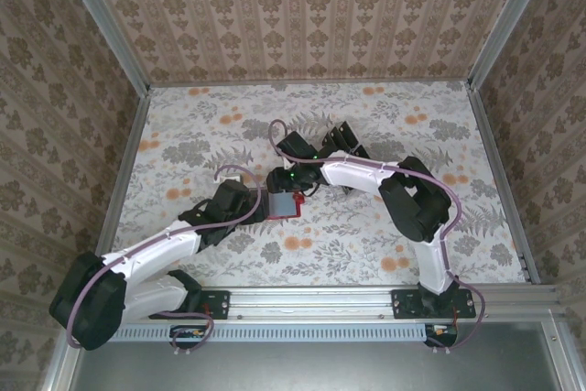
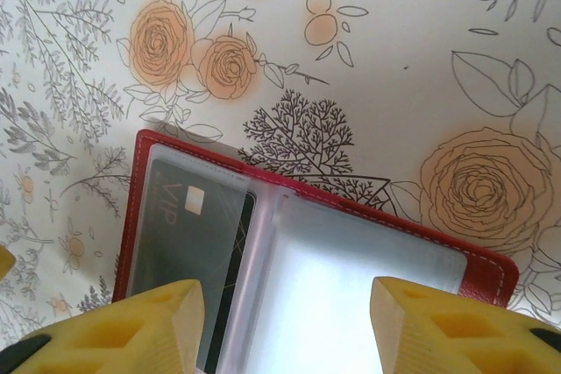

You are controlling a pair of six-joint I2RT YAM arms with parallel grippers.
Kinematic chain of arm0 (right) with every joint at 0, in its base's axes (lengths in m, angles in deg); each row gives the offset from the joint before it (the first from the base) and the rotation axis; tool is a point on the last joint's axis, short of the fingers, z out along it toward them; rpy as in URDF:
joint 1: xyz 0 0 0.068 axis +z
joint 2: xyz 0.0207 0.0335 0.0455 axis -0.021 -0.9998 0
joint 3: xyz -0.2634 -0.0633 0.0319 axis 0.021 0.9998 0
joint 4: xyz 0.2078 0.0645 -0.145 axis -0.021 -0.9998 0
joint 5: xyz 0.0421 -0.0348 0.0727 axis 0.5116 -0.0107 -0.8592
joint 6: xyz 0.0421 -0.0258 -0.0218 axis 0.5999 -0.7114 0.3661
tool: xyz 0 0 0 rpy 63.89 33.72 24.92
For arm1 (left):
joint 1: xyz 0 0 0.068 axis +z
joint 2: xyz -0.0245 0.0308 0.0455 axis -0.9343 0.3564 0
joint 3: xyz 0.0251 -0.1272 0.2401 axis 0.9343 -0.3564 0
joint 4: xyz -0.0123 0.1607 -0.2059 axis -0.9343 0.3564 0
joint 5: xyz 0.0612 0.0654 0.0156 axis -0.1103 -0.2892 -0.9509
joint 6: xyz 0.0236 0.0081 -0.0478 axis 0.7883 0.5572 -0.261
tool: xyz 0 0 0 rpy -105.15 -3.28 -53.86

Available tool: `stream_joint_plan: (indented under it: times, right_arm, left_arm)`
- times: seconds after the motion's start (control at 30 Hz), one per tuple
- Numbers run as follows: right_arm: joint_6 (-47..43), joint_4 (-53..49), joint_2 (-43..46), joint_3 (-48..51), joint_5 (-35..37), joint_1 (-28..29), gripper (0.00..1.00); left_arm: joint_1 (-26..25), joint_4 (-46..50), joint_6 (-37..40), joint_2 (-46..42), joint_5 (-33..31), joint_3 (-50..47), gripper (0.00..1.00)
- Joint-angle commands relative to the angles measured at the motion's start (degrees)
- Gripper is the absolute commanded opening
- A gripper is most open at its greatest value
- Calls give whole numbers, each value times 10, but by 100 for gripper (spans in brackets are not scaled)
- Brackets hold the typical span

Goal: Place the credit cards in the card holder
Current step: Flip over the card slot on the card holder.

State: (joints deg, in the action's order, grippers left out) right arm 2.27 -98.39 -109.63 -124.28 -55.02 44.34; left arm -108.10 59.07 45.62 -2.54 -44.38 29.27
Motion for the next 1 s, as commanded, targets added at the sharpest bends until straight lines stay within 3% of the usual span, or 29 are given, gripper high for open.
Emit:
stream_joint_plan:
  times: [0.0,0.37,0.97]
  right_arm:
    - [-14,-33,-24,-19,11,5,54]
    - [54,24,-68,-21,-62,6,53]
    - [97,63,-58,4,-78,4,54]
  left_arm:
    - [-4,-6,10,2,-10,7,100]
    - [-6,-11,18,10,-9,7,100]
    - [-24,-47,32,79,-13,35,100]
